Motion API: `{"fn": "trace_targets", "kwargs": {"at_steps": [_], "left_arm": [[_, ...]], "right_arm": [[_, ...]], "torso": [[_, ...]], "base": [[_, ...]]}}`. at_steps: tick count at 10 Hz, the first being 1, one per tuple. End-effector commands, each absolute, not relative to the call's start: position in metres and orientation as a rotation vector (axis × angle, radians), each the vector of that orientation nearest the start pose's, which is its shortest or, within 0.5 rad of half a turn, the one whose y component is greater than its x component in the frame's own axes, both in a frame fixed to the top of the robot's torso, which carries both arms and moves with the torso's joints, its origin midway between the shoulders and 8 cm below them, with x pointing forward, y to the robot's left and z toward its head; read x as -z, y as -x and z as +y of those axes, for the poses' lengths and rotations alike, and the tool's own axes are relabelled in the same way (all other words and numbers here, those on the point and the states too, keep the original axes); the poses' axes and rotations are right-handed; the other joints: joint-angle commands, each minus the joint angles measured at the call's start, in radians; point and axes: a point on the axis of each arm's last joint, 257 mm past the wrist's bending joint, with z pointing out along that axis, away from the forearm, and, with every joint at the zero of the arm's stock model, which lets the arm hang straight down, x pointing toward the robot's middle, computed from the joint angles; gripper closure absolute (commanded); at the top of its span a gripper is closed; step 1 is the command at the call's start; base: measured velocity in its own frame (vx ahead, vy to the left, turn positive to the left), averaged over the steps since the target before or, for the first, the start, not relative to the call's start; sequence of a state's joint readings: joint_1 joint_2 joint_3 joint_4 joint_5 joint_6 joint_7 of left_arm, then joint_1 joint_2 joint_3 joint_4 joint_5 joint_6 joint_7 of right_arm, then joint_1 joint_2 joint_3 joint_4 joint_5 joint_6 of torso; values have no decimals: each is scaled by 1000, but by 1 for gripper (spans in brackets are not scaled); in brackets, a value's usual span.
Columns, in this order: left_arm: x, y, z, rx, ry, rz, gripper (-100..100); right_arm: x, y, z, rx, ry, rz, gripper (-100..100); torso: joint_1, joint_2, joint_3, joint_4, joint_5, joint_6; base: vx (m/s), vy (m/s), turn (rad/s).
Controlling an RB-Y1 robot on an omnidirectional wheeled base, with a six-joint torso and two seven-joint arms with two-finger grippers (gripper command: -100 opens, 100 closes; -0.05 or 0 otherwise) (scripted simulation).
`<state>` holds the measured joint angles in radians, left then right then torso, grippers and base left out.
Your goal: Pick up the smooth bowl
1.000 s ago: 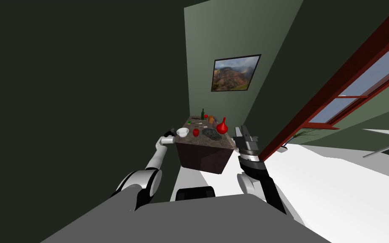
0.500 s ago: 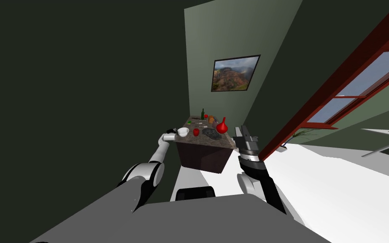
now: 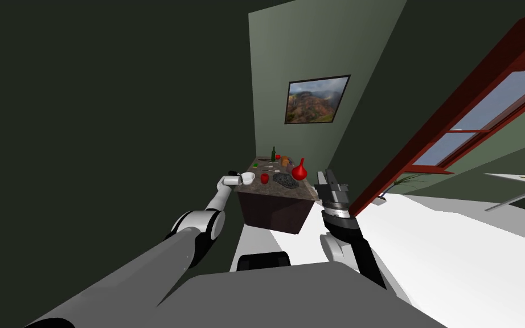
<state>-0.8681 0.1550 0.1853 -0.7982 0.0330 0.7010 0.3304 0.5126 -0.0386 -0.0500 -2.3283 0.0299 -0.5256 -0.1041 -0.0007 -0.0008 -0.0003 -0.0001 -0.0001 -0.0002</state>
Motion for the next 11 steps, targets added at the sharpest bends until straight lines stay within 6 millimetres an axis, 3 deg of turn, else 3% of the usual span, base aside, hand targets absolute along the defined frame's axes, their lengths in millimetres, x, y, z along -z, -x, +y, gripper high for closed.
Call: {"fn": "trace_targets", "kwargs": {"at_steps": [1, 11], "left_arm": [[251, -688, 221, 929, 1954, 1467, -100], [266, -656, 184, 695, 2204, 1593, -100]], "right_arm": [[-47, -327, -284, -1344, -590, 594, 0], [-47, -327, -284, -1344, -590, 594, 0]], "torso": [[0, 0, 0, 0, 0, 0], [0, -2, -1, -1, 0, 0]], "base": [[9, 4, -14], [27, 5, -22]]}}
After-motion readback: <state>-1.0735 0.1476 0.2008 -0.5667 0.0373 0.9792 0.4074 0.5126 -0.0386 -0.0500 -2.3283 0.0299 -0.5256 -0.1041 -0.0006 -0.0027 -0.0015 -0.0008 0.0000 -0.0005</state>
